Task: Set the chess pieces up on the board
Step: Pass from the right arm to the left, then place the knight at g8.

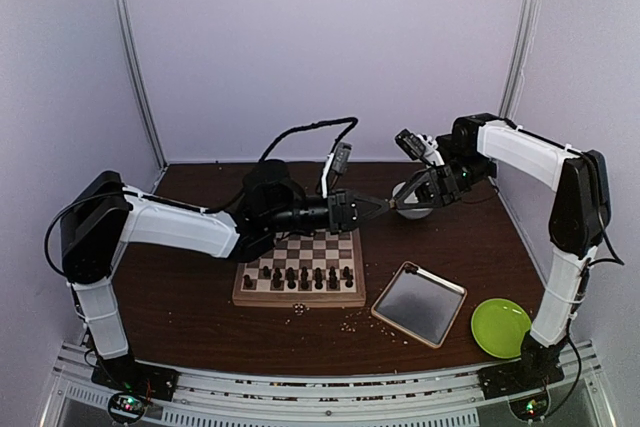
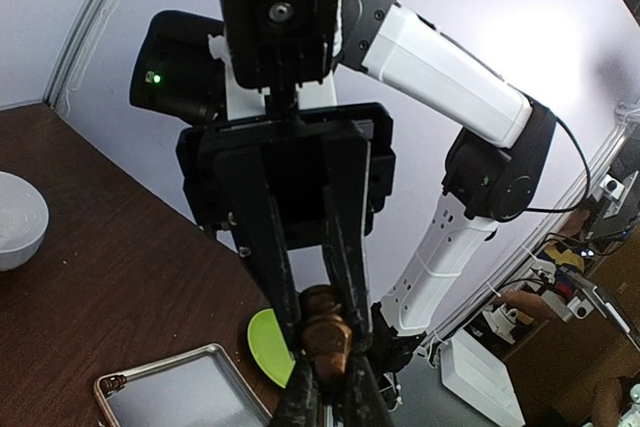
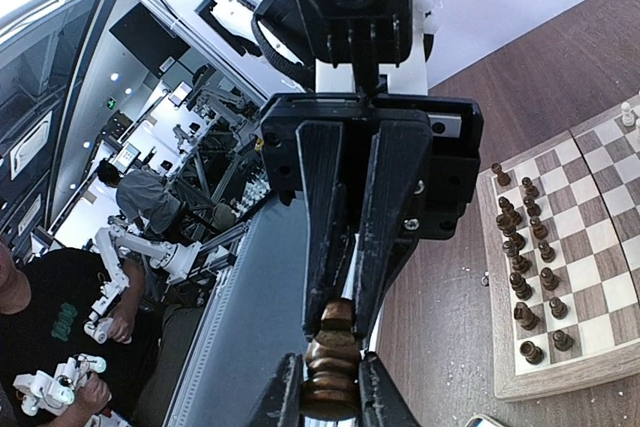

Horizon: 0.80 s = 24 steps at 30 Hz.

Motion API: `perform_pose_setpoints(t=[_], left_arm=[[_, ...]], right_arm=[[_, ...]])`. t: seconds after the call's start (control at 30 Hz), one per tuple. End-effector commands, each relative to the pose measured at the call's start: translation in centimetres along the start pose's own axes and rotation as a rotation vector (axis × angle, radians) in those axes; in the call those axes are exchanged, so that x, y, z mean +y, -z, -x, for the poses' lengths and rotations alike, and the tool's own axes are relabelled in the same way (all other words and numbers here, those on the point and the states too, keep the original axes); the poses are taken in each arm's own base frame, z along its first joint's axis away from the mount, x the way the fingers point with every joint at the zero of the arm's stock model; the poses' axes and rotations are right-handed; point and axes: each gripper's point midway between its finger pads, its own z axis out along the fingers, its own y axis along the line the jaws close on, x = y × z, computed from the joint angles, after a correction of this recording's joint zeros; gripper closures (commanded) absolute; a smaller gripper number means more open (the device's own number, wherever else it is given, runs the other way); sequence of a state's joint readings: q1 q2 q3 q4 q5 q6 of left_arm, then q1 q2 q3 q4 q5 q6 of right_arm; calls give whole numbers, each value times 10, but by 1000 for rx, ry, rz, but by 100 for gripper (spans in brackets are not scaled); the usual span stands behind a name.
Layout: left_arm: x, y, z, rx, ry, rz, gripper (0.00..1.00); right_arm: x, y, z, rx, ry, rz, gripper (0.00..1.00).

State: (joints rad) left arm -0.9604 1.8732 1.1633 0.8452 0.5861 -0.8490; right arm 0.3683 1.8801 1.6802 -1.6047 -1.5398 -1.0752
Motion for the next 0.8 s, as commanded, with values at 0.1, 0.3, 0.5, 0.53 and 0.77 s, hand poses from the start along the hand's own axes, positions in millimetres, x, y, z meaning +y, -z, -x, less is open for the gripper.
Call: perform_pose_setpoints(t=[0.1,0.3,0.5,0.53,0.77], left_arm=[[-9,15,29,-22,-80,-13,100],[18,67,23,193,-150,300,100],[24,133,10,477,-204,584,100],[24,145,7,526,-202,625,100],[19,226,-30,877,-110,825,100]], right_arm=[[5,5,5,-17,27,-5,66],[11,16,2,15,54,-63,1],[-29,38,7,9,-42,-292,1],[-43,44,9,-6,-75,-391,1],[-67,102,12,-7,22,-946,0]])
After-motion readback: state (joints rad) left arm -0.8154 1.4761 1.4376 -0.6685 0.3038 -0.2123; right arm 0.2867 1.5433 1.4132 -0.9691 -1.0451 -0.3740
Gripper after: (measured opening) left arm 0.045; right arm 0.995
